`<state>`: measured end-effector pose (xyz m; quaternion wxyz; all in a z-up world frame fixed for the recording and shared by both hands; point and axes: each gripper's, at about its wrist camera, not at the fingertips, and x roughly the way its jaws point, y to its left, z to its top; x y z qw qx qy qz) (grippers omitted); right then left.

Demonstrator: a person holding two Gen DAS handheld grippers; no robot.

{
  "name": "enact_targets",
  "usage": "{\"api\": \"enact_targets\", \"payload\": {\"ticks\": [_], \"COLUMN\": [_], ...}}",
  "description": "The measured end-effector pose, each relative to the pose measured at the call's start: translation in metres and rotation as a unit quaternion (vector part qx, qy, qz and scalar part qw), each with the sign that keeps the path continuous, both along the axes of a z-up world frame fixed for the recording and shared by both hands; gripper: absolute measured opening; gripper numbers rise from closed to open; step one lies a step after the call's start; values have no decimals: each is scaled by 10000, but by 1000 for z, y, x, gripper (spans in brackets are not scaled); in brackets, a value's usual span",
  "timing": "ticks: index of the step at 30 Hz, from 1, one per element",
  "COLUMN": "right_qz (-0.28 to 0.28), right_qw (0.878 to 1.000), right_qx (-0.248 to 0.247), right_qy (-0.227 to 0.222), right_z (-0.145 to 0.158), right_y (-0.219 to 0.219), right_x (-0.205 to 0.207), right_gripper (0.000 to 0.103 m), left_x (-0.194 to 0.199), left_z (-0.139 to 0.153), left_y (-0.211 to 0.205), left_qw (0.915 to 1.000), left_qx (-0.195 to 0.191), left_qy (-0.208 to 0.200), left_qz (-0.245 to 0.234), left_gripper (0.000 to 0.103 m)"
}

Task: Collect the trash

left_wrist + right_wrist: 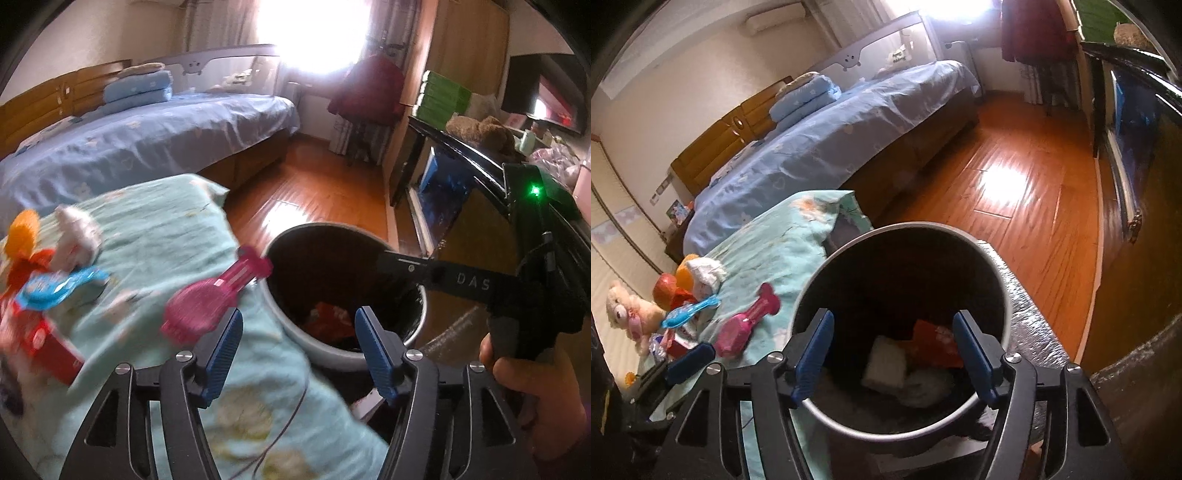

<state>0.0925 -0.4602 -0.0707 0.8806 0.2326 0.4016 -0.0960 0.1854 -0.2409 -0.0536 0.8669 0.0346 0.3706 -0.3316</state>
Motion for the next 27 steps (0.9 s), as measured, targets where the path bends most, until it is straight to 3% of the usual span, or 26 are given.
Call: {"api": "enact_targets", "payload": {"ticks": [11, 27], "right_qz": [545, 1374], "right_qw": [9984, 9902], "right_qx": [96, 196], "right_qy": [-103, -126], "right_z": [-1, -4], "right_y": [58, 138], "right_x": [9, 45], "right_gripper": [69, 69], "left_x": [-24, -45], "left_z": [5, 14], "left_y": [77, 164], "left_qw": [9969, 9838], "left_qx": [-132, -59], "left_qy": [89, 70], "left_qz": [774, 1791], "left_gripper": [64, 64]}}
